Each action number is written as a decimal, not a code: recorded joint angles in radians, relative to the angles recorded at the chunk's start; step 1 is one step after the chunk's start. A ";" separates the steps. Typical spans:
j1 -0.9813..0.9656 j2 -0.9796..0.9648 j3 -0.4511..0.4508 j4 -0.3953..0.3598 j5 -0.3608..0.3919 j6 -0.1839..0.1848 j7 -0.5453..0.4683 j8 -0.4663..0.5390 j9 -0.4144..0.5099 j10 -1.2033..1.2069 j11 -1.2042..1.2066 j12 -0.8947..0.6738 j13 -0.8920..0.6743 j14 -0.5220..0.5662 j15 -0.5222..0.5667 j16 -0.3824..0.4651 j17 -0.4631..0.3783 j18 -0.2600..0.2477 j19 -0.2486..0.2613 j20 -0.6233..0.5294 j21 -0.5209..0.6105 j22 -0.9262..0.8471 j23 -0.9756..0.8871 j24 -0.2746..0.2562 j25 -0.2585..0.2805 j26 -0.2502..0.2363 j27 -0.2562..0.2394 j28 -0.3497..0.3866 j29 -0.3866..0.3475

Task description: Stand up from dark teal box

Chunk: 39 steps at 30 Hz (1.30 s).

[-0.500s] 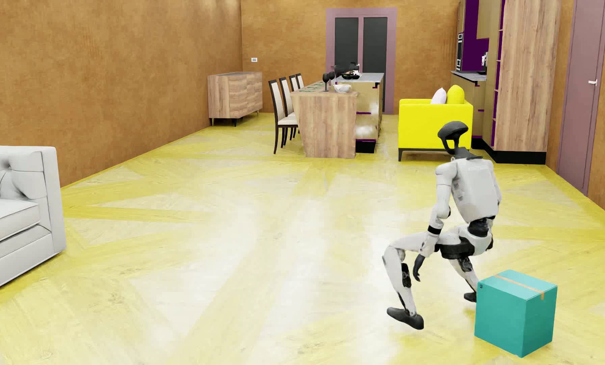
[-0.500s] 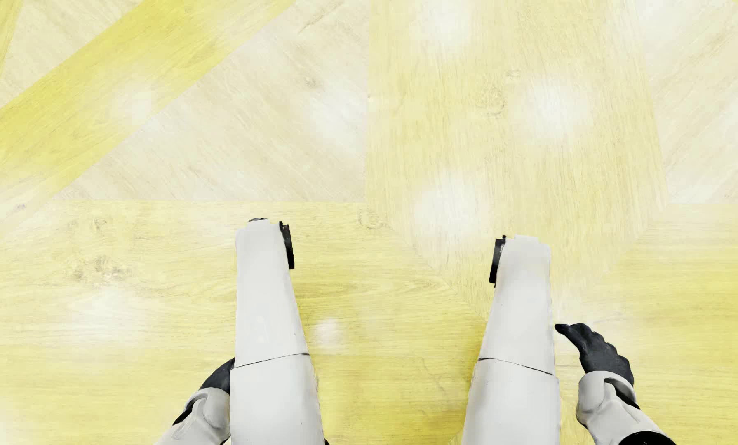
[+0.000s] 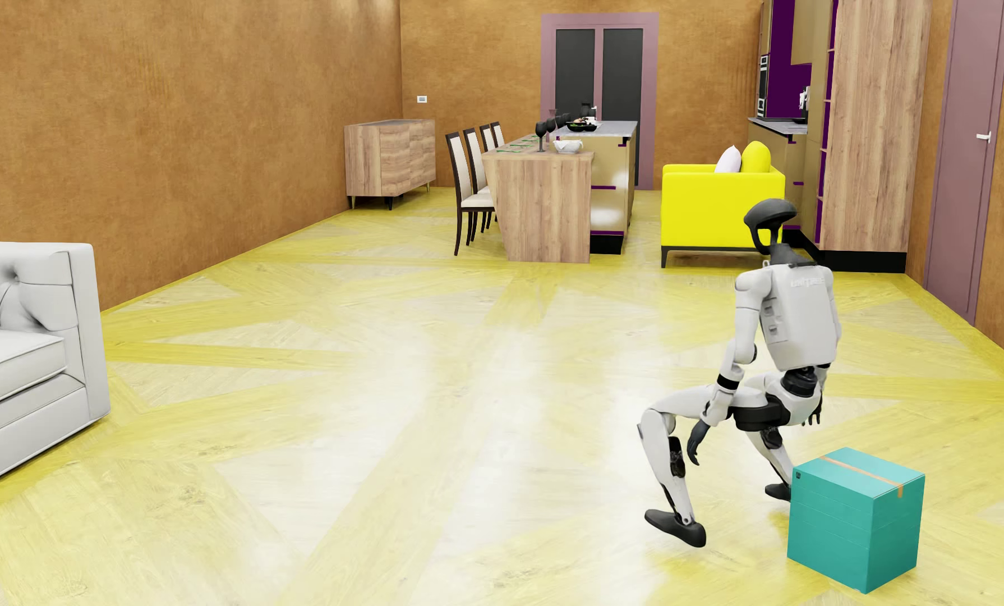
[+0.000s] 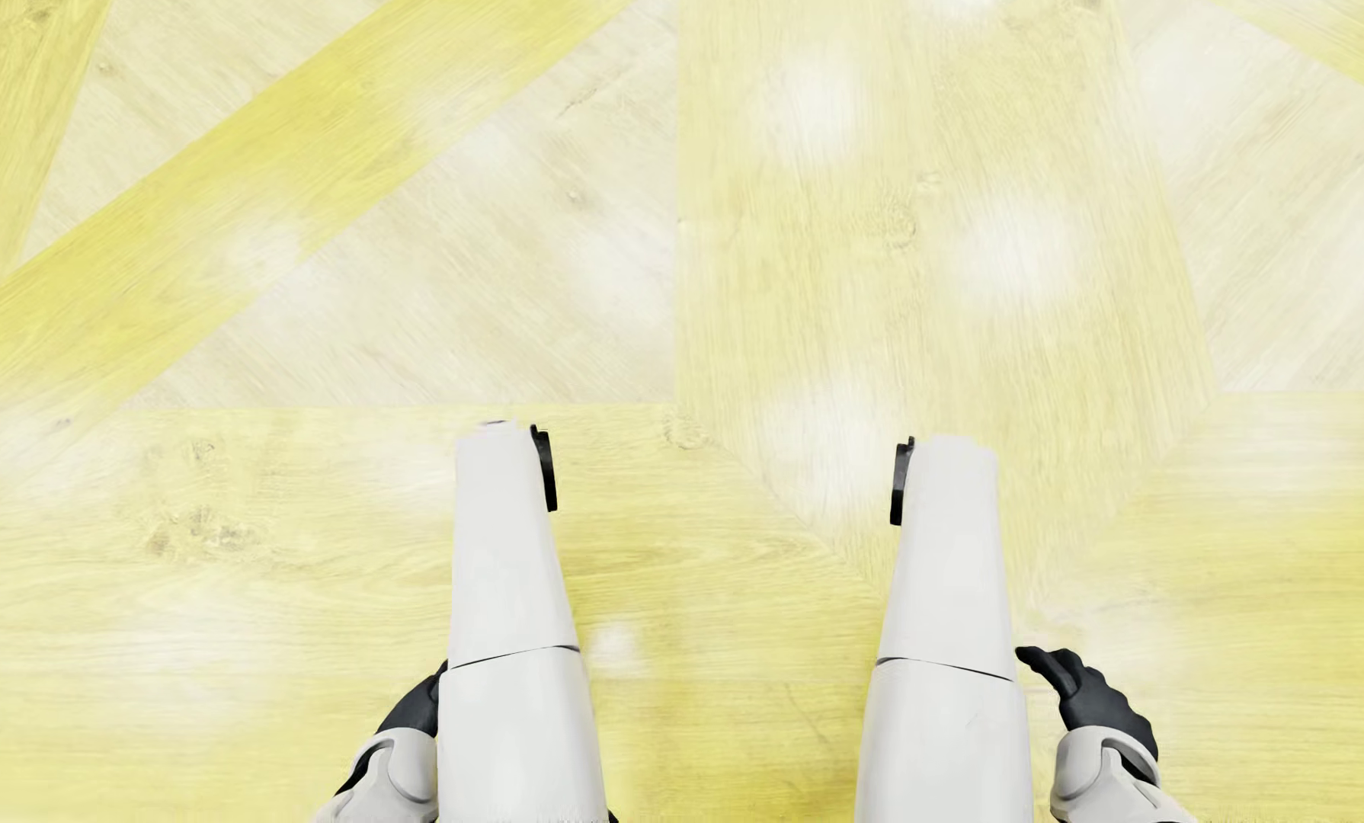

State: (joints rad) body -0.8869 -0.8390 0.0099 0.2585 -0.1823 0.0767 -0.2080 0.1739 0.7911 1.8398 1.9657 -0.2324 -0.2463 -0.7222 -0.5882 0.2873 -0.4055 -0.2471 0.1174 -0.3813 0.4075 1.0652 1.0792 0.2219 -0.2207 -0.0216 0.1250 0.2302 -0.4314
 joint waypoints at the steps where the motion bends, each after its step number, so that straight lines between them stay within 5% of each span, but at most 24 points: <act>1: -0.011 -0.006 0.002 -0.003 -0.006 0.003 -0.004 -0.001 0.002 0.002 0.000 0.000 0.015 0.001 0.006 0.001 -0.010 -0.005 0.007 -0.003 -0.013 0.002 -0.015 0.002 -0.010 0.002 -0.012 -0.007 0.008; 7: -0.104 -0.097 0.007 -0.006 -0.010 -0.004 -0.012 0.010 0.014 0.008 -0.003 -0.015 0.022 -0.011 0.008 0.033 -0.008 -0.004 0.011 0.005 -0.047 -0.031 -0.036 0.019 0.005 -0.018 -0.026 -0.033 -0.001; 10: -0.176 -0.169 0.005 -0.019 -0.004 -0.005 -0.025 0.021 0.002 -0.011 -0.026 -0.030 0.031 -0.009 0.003 0.050 -0.010 0.009 0.014 -0.009 -0.054 -0.042 -0.057 0.010 -0.027 -0.016 0.005 -0.045 0.020; 15: -0.123 -0.142 0.003 -0.045 -0.006 -0.021 0.011 0.001 -0.072 -0.192 -0.184 -0.077 0.064 0.021 0.005 0.061 0.000 0.021 -0.036 -0.042 -0.053 -0.026 -0.013 0.013 0.010 -0.002 -0.001 -0.043 0.002; 16: -0.074 -0.103 0.003 -0.057 0.004 -0.031 0.041 -0.019 -0.090 -0.264 -0.255 -0.090 0.070 0.030 0.025 0.068 0.004 0.049 -0.073 -0.048 -0.049 -0.035 -0.005 -0.008 0.026 -0.017 0.000 -0.041 0.000; 23: 0.423 0.346 0.011 -0.143 0.056 -0.067 0.094 -0.099 -0.313 -0.911 -0.873 0.030 0.116 0.227 0.137 0.080 0.031 0.230 -0.113 -0.017 0.025 -0.077 0.069 0.017 0.037 -0.075 0.013 -0.071 0.027; 26: 0.437 0.605 0.041 -0.145 0.085 -0.091 -0.006 -0.129 -0.413 -0.836 -1.175 0.143 0.101 0.379 0.194 0.068 0.074 0.143 -0.137 0.011 0.058 -0.060 0.078 0.016 0.018 -0.070 0.018 -0.081 0.058; 27: 0.429 0.676 0.059 -0.139 0.094 -0.104 0.055 -0.168 -0.427 -0.830 -1.252 0.160 0.088 0.370 0.192 0.061 0.102 0.151 -0.130 0.023 0.027 -0.042 0.066 0.063 -0.025 -0.074 -0.057 -0.070 0.075; 30: 0.431 0.922 0.095 -0.112 0.096 -0.113 0.102 -0.233 -0.471 -1.076 -1.544 0.251 0.060 0.467 0.233 0.027 0.107 0.102 -0.106 0.063 0.058 -0.007 -0.061 0.081 -0.077 -0.067 -0.097 -0.112 0.133; 35: 0.466 1.256 0.136 -0.163 0.116 -0.106 0.160 -0.291 -0.549 -1.511 -1.877 0.343 -0.053 0.517 0.300 -0.027 0.146 0.297 -0.084 0.123 0.142 0.082 -0.177 0.082 -0.114 -0.067 -0.124 -0.138 0.111; 37: 0.460 1.303 0.155 -0.167 0.096 -0.108 0.167 -0.314 -0.584 -1.439 -1.875 0.364 -0.068 0.484 0.321 -0.038 0.154 0.317 -0.069 0.165 0.170 0.079 -0.191 0.081 -0.111 -0.065 -0.126 -0.139 0.091; 39: 0.465 1.286 0.165 -0.168 0.054 -0.139 0.146 -0.303 -0.593 -1.335 -1.737 0.366 -0.043 0.514 0.383 -0.028 0.158 0.254 -0.042 0.161 0.175 0.076 -0.180 0.056 -0.101 -0.089 -0.124 -0.127 0.078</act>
State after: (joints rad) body -0.4223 0.4473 0.1754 0.0903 -0.1284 -0.0623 -0.0624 -0.1295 0.1986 0.5048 0.2288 0.1337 -0.2890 -0.2086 -0.2053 0.2596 -0.2470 0.0072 0.0758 -0.2204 0.5820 1.1414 0.8995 0.2781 -0.3214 -0.1105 0.0013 0.1036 -0.3529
